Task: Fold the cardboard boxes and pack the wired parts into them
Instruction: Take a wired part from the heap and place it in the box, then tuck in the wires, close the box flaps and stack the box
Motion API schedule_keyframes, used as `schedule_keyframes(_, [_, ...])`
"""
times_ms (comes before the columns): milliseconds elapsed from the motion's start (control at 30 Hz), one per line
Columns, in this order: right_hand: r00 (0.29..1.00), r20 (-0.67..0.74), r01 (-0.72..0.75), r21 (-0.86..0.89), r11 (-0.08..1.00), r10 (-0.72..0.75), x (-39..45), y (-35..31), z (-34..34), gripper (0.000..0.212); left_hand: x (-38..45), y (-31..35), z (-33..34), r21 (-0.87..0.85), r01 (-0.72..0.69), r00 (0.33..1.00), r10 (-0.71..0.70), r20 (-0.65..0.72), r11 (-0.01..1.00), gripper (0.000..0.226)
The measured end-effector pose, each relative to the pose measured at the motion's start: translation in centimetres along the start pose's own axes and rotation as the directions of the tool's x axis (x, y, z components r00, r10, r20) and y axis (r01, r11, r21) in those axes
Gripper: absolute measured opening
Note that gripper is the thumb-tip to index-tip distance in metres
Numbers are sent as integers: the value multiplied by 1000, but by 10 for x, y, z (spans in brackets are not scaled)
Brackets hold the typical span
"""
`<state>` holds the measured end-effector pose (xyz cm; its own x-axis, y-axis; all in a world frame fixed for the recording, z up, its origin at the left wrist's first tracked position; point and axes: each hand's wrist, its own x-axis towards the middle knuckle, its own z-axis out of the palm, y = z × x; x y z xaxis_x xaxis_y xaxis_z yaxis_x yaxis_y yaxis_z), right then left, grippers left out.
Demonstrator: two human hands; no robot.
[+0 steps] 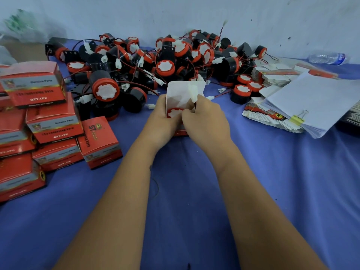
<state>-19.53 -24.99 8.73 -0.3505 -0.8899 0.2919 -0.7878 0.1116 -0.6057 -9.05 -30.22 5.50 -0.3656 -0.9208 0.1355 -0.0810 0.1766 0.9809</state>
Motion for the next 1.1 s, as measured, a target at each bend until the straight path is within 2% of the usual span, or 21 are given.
schedule_keyframes(100, [995,-67,74,-74,995,-79,-1,0,2,18,2,-2,4,-6,-9,999,9,-51,1000,30])
schedule_keyframes(167, [972,-172,154,-60,986,-162,-4,-1,2,17,3,-3,4,1,-7,998,7,-59,1000,33])
schedule_keyframes(267, [911,-365,272,177,946,-193,-3,-1,-5,11,4,-3,4,40,-6,997,9,-75,999,34])
schedule_keyframes(367, [894,-420,295,296,909,-154,0,3,-12,10,4,-4,4,42,11,997,-7,-79,999,34])
schedule_keyframes(533, [945,-311,212,355,911,-99,4,10,-18,4,4,-4,4,39,5,996,-1,-87,999,31])
schedule_keyframes(600, [951,-298,200,368,908,-89,5,11,-21,8,5,-4,4,35,6,996,-3,-85,999,31])
schedule_keyframes(667, [969,-246,133,466,875,-16,6,10,-25,16,5,-4,4,35,13,996,-10,-87,999,31])
schedule_keyframes(767, [993,-21,-64,734,677,116,8,7,-31,14,6,-4,4,41,16,995,-12,-94,999,31])
schedule_keyframes(833, [988,104,-152,821,550,118,9,8,-34,18,6,-4,4,35,15,995,-11,-99,999,31])
schedule_keyframes(900, [983,139,-179,850,495,118,10,10,-33,35,6,-4,5,37,14,995,-10,-102,999,31])
schedule_keyframes(967, [982,110,-174,832,527,150,11,11,-32,46,6,-5,5,40,13,994,-9,-105,999,32])
schedule_keyframes(1100, [991,60,-117,798,591,116,11,11,-32,22,7,-5,5,56,15,994,-9,-107,998,32])
